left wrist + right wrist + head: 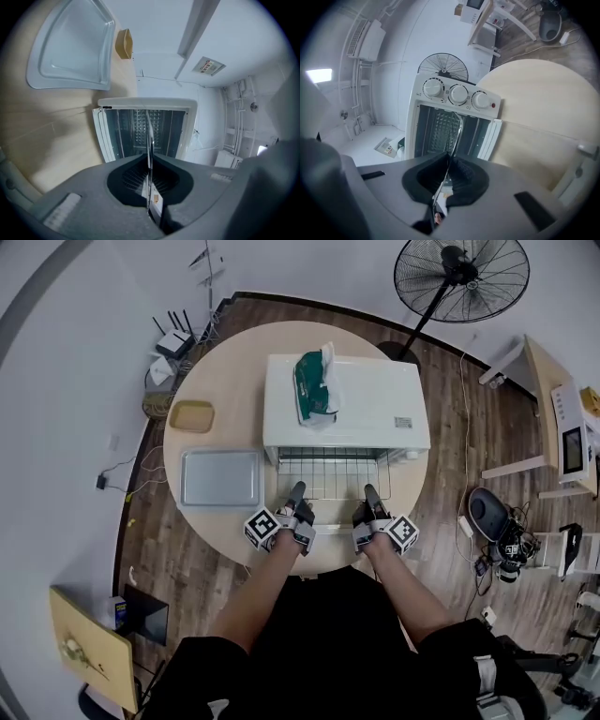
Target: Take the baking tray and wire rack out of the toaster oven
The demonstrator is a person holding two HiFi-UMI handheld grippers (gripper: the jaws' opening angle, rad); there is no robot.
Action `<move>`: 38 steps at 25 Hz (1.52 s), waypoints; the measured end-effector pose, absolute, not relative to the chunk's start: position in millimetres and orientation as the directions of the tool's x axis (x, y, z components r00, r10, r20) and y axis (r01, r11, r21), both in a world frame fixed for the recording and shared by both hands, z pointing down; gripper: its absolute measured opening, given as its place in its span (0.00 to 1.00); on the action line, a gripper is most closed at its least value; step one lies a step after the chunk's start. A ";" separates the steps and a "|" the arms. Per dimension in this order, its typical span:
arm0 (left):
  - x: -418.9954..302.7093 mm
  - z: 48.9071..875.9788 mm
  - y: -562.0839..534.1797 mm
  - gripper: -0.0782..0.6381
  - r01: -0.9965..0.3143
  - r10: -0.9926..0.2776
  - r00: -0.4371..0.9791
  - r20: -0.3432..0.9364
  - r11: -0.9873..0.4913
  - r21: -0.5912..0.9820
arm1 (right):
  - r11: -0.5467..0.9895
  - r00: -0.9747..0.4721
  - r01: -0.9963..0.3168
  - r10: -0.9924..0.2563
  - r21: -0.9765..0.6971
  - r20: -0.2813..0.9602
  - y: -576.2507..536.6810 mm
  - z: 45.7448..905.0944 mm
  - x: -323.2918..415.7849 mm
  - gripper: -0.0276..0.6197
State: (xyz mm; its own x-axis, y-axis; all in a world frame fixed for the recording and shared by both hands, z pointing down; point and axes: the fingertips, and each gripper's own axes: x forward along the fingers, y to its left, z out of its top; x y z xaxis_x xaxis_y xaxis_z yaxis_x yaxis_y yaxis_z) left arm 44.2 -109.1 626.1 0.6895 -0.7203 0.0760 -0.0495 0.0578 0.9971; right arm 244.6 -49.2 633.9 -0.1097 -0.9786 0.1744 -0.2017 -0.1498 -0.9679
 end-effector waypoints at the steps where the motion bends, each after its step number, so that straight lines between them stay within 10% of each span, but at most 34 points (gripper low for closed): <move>1: 42.6 625.8 -104.3 0.14 -0.046 -0.718 0.692 0.074 0.058 0.997 | -0.144 -0.111 -0.202 -0.979 -0.969 0.169 -44.3 633.1 243.2 0.05; 38: -54.4 631.3 -2.0 0.14 -0.051 -0.577 0.815 0.053 0.019 0.999 | -0.135 -0.111 -0.253 -0.980 -0.958 0.167 64.2 621.8 139.2 0.05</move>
